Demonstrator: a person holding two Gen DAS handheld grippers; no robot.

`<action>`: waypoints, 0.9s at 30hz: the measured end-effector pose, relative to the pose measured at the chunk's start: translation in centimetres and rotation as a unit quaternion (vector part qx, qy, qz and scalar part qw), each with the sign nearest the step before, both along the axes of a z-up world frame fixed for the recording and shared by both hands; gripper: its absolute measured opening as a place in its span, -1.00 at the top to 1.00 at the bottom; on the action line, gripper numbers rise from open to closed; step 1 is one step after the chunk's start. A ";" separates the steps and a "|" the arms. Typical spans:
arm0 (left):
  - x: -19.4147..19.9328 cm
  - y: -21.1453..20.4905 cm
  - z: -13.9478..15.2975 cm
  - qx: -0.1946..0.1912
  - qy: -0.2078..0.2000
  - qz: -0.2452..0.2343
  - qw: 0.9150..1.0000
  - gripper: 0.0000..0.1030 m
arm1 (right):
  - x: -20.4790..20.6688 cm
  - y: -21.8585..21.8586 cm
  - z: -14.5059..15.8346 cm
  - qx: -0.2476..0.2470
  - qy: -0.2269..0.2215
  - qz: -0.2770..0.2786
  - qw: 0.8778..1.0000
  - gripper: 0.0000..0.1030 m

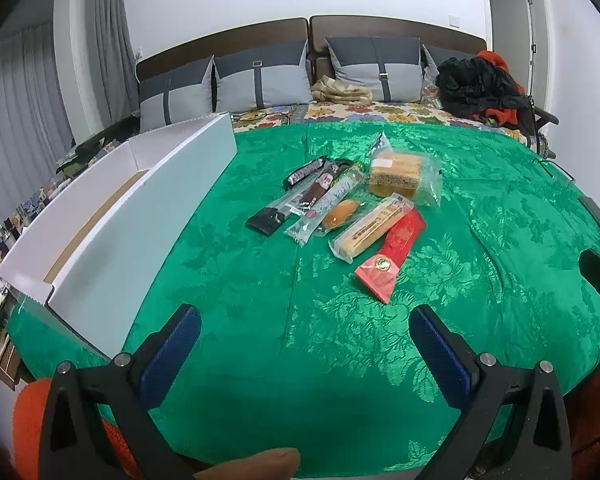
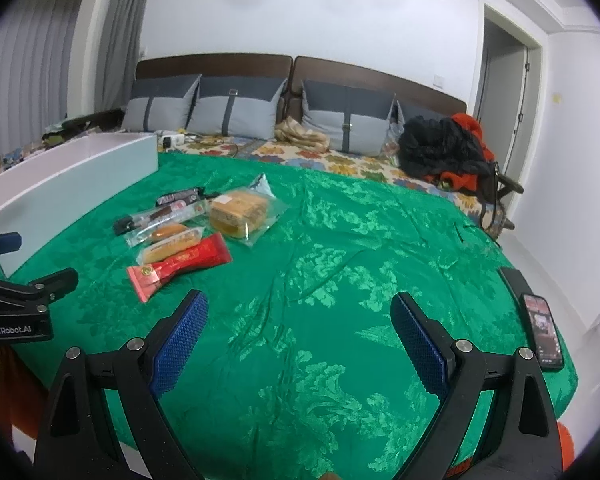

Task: Organize snacks
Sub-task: 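Move both tools toward the snack pile on the bedspread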

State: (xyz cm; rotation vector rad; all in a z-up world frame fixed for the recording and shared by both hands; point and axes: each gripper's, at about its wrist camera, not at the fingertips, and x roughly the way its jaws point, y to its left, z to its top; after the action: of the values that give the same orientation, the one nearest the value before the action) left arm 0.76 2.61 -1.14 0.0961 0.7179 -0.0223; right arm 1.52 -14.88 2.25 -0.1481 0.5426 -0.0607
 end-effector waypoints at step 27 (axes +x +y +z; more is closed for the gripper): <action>3.8 0.7 -4.9 0.018 0.089 0.016 0.996 -1.00 | 1.1 -1.2 -2.1 0.020 0.047 -0.011 0.999 -0.84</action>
State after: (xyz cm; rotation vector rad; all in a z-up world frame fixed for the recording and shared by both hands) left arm 4.52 3.34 -6.01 0.1176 0.8972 0.0127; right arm 2.63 -16.10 0.16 -0.1064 0.6396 -0.0638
